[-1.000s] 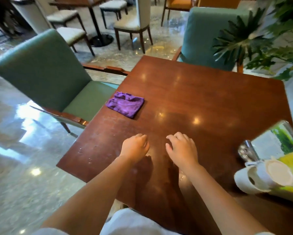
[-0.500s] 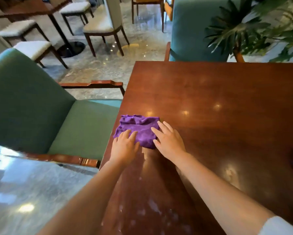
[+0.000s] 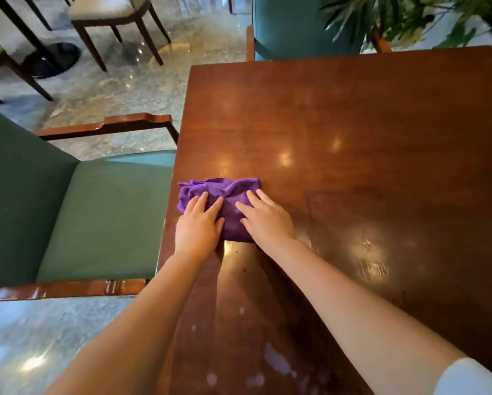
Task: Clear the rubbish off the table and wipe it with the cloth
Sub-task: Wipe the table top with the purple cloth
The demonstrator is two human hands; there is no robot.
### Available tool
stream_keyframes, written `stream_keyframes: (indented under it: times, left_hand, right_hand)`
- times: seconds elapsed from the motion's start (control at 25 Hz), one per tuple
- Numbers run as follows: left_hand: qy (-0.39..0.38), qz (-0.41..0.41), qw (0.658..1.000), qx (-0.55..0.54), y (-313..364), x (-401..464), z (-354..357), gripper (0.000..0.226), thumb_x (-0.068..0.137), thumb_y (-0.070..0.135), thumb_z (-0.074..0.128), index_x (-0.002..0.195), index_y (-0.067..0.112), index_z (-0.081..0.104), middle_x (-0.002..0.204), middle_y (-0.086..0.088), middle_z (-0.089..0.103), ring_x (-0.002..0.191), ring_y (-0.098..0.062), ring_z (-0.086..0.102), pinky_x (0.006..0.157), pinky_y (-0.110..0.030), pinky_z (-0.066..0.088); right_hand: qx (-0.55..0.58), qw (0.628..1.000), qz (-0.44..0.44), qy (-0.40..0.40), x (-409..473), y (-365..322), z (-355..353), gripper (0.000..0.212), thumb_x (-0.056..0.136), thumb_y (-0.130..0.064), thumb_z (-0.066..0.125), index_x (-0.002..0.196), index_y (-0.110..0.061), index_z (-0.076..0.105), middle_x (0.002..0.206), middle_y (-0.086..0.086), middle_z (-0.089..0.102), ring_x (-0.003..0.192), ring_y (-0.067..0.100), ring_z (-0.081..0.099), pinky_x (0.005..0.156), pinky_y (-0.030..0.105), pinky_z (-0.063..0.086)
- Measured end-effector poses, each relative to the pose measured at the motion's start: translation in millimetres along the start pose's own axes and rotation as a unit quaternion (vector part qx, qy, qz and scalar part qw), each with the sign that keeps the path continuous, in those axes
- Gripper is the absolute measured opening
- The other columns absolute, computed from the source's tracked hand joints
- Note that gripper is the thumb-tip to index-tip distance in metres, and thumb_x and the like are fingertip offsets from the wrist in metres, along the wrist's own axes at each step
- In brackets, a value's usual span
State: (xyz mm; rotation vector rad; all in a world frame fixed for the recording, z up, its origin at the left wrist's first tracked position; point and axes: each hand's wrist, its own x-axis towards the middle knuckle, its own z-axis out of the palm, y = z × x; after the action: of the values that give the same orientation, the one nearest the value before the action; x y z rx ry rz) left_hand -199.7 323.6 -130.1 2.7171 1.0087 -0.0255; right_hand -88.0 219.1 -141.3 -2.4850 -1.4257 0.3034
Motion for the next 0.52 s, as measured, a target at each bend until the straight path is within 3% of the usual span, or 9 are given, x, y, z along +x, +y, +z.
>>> stream_keyframes:
  times: [0.12, 0.24, 0.4, 0.52]
  left_hand:
    - [0.038, -0.004, 0.999, -0.011, 11, -4, 1, 0.033, 0.095, 0.019, 0.050, 0.126, 0.015, 0.058, 0.140, -0.012, 0.049, 0.127, -0.029, 0.045, 0.094, -0.039, 0.042]
    - [0.046, -0.009, 0.999, -0.012, 28, -12, -2, 0.027, 0.093, 0.014, 0.050, 0.113, 0.010, 0.067, 0.125, -0.013, 0.061, 0.114, -0.030, 0.055, 0.081, -0.040, 0.045]
    - [0.068, -0.007, 0.994, -0.081, 76, -31, -7, 0.025, 0.092, 0.015, 0.054, 0.113, 0.013, 0.067, 0.127, -0.012, 0.061, 0.114, -0.031, 0.057, 0.080, -0.039, 0.047]
    - [0.083, 0.052, 0.989, -0.110, 129, -33, -11, 0.026, 0.091, 0.018, 0.055, 0.115, 0.017, 0.067, 0.127, -0.009, 0.062, 0.114, -0.030, 0.057, 0.083, -0.039, 0.047]
  right_hand:
    - [0.026, 0.999, -0.008, 0.035, -11, -4, 0, 0.031, 0.095, -0.011, 0.044, 0.122, -0.012, 0.057, 0.137, 0.010, 0.052, 0.134, 0.027, 0.037, 0.097, 0.039, 0.043]
    - [0.042, 0.998, -0.026, 0.035, -25, 5, -5, 0.031, 0.095, -0.008, 0.039, 0.117, -0.007, 0.060, 0.132, 0.011, 0.056, 0.130, 0.027, 0.042, 0.097, 0.039, 0.043]
    - [0.096, 0.989, -0.002, 0.111, -56, 35, -36, 0.024, 0.091, -0.006, 0.049, 0.107, -0.002, 0.066, 0.125, 0.016, 0.061, 0.121, 0.030, 0.053, 0.093, 0.041, 0.048]
    - [0.083, 0.984, 0.039, 0.154, -87, 73, -76, 0.023, 0.089, -0.008, 0.053, 0.106, -0.007, 0.068, 0.124, 0.013, 0.062, 0.119, 0.028, 0.056, 0.095, 0.038, 0.045]
